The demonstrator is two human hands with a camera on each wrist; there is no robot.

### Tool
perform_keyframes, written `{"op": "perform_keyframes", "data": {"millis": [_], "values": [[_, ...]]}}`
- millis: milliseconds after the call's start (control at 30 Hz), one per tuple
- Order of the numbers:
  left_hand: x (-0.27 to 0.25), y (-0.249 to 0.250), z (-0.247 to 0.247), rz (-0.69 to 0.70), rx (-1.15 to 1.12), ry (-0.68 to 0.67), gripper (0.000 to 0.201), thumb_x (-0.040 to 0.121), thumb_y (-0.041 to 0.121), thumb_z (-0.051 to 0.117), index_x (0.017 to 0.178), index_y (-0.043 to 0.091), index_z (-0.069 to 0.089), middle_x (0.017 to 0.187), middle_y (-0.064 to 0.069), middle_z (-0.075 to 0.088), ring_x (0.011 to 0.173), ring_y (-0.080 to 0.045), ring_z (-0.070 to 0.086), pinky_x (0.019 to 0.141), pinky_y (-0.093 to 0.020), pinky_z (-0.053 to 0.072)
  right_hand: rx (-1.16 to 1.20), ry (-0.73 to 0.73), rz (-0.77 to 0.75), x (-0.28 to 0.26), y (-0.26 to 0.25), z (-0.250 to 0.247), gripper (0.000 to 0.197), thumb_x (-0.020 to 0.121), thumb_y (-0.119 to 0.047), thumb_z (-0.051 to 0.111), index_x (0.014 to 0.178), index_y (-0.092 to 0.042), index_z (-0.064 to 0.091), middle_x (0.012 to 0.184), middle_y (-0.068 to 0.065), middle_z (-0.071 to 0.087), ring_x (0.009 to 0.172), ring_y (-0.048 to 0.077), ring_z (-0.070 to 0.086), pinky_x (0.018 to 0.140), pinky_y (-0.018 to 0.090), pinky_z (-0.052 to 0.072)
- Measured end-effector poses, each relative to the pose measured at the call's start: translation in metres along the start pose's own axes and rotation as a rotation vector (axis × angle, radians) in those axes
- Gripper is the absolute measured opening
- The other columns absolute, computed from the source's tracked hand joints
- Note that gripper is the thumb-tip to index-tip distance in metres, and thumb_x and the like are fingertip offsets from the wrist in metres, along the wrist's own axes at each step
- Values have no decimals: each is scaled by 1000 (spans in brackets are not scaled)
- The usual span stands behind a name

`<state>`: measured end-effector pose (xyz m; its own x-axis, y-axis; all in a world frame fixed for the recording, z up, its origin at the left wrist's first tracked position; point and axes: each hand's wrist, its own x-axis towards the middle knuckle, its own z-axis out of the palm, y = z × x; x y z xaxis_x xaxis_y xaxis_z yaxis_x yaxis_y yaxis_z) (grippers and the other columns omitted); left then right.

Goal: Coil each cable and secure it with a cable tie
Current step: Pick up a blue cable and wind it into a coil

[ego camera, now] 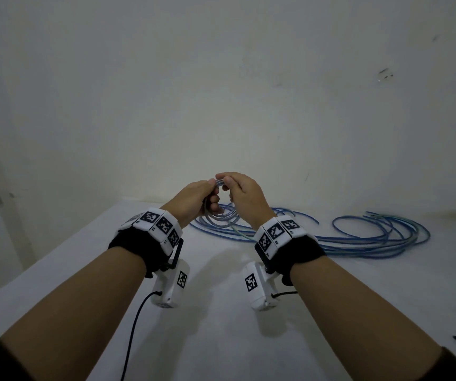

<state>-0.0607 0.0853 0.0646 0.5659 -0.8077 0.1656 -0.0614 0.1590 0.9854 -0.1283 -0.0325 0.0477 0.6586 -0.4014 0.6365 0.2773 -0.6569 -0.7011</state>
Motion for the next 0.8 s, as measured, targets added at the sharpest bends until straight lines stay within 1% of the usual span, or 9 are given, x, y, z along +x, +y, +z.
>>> {"op": "perform_keyframes", "data": {"millis": [100,200,267,367,467,567,667,733,800], "values": [[3,0,24,-21,20,-54,34,103,26,30,77,10,46,50,6,31,39,-7,33,58,-25,51,2,3,46,-8,4,-28,26,98,-9,43,111,-5,65,77,-6,56,63,3,48,66,18,42],[9,2,58,-52,56,-130,39,103,28,27,79,7,50,46,7,31,39,-7,30,59,-27,46,10,27,98,-22,10,-65,24,97,-7,44,108,-5,65,75,-3,57,58,12,47,61,20,42],[15,2,81,-44,125,-168,38,103,26,28,77,8,49,43,10,32,37,-6,30,59,-27,45,5,31,145,-31,12,-91,22,97,-7,44,106,-5,64,76,0,58,58,13,50,59,20,45],[23,-2,130,-3,197,-202,36,103,23,29,73,11,45,40,12,33,35,-5,30,56,-26,39,1,56,238,-52,13,-142,20,97,-9,45,109,-3,61,87,9,61,66,16,59,65,23,51],[29,-10,178,34,191,-194,37,103,22,29,71,10,44,49,4,33,32,-5,30,53,-26,36,-30,88,394,-75,12,-190,23,99,-23,43,109,-8,58,95,9,63,78,20,61,70,26,51],[34,-18,222,42,190,-222,37,102,22,30,70,10,44,57,-1,32,30,-5,31,52,-27,36,-226,94,566,-100,12,-241,33,99,-38,38,104,-12,57,94,7,62,78,19,59,71,33,49],[35,-27,265,40,258,-301,37,101,22,32,69,10,45,57,-1,34,36,-10,33,50,-25,36,-424,37,708,-129,15,-295,41,97,-43,39,100,-9,62,91,8,65,71,19,60,65,28,48],[36,-34,291,38,301,-345,37,100,21,33,68,10,46,55,-1,35,39,-12,34,52,-28,38,-515,7,807,-150,18,-325,43,96,-45,41,98,-8,63,90,8,66,71,21,61,66,29,49],[37,-41,311,26,305,-374,37,100,20,34,66,10,46,47,2,38,33,-9,34,53,-30,38,-628,-13,875,-170,21,-350,38,96,-39,45,98,-5,64,90,9,67,72,22,62,67,30,50]]}}
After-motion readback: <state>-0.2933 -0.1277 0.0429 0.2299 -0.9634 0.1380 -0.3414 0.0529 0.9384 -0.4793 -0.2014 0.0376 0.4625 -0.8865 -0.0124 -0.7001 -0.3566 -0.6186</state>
